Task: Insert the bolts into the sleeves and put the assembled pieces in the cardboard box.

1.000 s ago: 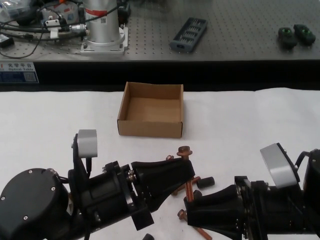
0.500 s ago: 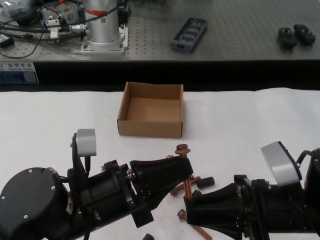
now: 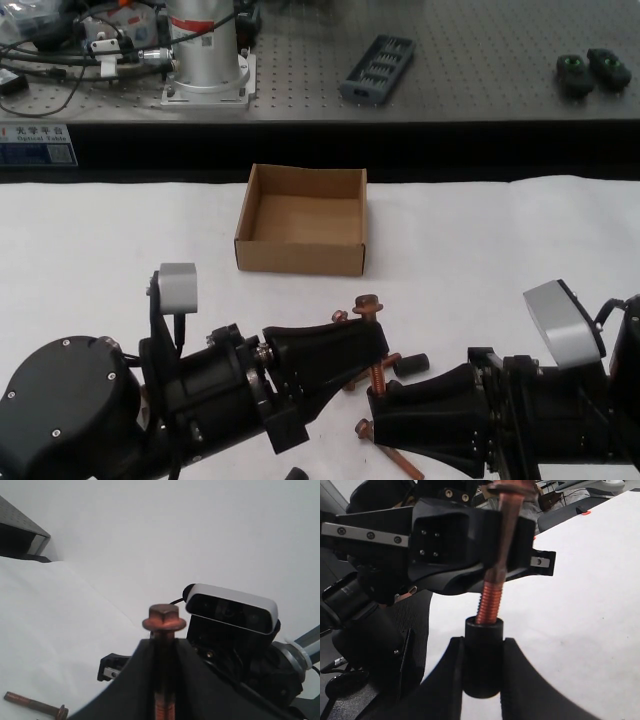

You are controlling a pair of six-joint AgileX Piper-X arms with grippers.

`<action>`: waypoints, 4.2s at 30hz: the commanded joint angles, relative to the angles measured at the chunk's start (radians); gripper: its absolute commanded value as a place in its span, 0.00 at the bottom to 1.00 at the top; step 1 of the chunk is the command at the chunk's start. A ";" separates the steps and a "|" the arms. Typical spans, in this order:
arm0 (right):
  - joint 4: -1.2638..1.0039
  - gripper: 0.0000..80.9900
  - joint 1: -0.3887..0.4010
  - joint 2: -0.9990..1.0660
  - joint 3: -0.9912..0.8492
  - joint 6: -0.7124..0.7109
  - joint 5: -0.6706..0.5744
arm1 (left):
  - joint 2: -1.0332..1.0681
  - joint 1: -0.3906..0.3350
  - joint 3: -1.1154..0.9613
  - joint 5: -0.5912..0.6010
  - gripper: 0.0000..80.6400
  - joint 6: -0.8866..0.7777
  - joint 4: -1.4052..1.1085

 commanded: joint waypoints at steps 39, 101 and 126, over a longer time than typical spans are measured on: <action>-0.100 0.02 -0.001 0.000 -0.007 0.116 0.029 | -0.002 -0.050 -0.006 0.191 0.30 0.276 -0.011; 0.929 0.02 -0.159 0.787 -1.416 -0.194 0.265 | -0.866 0.184 0.240 -0.185 0.41 0.502 0.786; 1.268 0.45 -0.148 0.752 -1.459 -0.186 0.267 | -1.078 0.184 0.156 -0.125 0.41 0.490 1.224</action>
